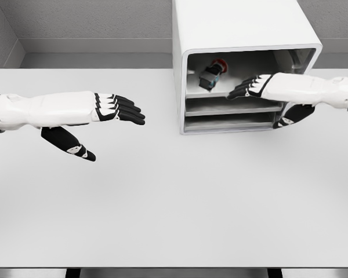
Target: Slide open multi-storey tabletop storage cabinets and put open load switch and slide close multi-storey tabletop storage cabinets
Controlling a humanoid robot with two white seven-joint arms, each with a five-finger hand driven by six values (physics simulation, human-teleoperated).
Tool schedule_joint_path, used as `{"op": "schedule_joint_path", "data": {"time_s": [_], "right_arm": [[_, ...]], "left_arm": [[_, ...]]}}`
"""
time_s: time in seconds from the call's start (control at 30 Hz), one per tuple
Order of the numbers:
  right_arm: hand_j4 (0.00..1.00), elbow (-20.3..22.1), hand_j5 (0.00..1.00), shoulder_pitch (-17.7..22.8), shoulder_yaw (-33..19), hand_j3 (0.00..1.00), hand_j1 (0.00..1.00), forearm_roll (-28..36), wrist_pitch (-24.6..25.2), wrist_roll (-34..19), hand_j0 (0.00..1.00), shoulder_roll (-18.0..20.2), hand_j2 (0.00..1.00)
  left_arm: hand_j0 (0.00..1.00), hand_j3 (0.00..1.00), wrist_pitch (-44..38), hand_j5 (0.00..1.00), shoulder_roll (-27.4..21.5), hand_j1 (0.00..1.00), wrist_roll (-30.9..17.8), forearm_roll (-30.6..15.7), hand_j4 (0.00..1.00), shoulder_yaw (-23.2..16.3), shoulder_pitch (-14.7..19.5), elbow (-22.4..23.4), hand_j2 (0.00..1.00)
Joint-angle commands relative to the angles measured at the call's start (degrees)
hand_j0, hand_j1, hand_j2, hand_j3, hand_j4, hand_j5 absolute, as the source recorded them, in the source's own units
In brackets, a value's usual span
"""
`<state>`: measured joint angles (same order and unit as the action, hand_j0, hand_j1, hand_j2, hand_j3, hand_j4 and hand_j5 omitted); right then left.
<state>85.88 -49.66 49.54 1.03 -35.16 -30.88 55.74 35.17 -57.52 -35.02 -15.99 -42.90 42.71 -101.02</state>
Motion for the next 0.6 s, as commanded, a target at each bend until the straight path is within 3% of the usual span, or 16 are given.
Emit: {"op": "schedule_joint_path", "data": {"time_s": [0.0, 0.07, 0.23, 0.3, 0.57], "right_arm": [[1.0, 3.5, 1.0, 0.1, 0.0, 1.0, 1.0, 0.5, 0.2, 0.4, 1.0, 3.0, 1.0], [1.0, 7.2, 1.0, 0.8, 0.4, 1.0, 1.0, 0.6, 0.2, 1.6, 1.0, 5.8, 1.0], [1.0, 7.2, 1.0, 5.0, 1.0, 1.0, 1.0, 0.7, 0.2, 2.2, 1.0, 8.1, 1.0], [1.0, 7.1, 1.0, 5.4, 1.0, 1.0, 1.0, 0.8, 0.2, 5.1, 1.0, 9.6, 1.0], [1.0, 6.7, 1.0, 5.6, 1.9, 1.0, 1.0, 0.8, 0.2, 5.0, 1.0, 9.6, 1.0]], "left_arm": [[1.0, 1.0, -0.2, 1.0, -0.1, 1.0, 0.0, -0.4, 1.0, 0.1, 0.0, 0.0, 1.0], [1.0, 1.0, -0.2, 1.0, -0.1, 1.0, 0.0, -0.4, 1.0, 0.2, 0.0, 0.0, 1.0], [1.0, 1.0, -0.2, 1.0, -0.3, 1.0, 0.0, -0.4, 1.0, 0.1, 0.0, 0.1, 1.0], [1.0, 1.0, -0.2, 1.0, -0.4, 1.0, 0.0, -0.4, 1.0, 0.0, -0.1, 0.1, 1.0], [1.0, 1.0, -0.2, 1.0, -0.4, 1.0, 0.0, -0.4, 1.0, -0.2, -0.5, 0.1, 1.0]]}}
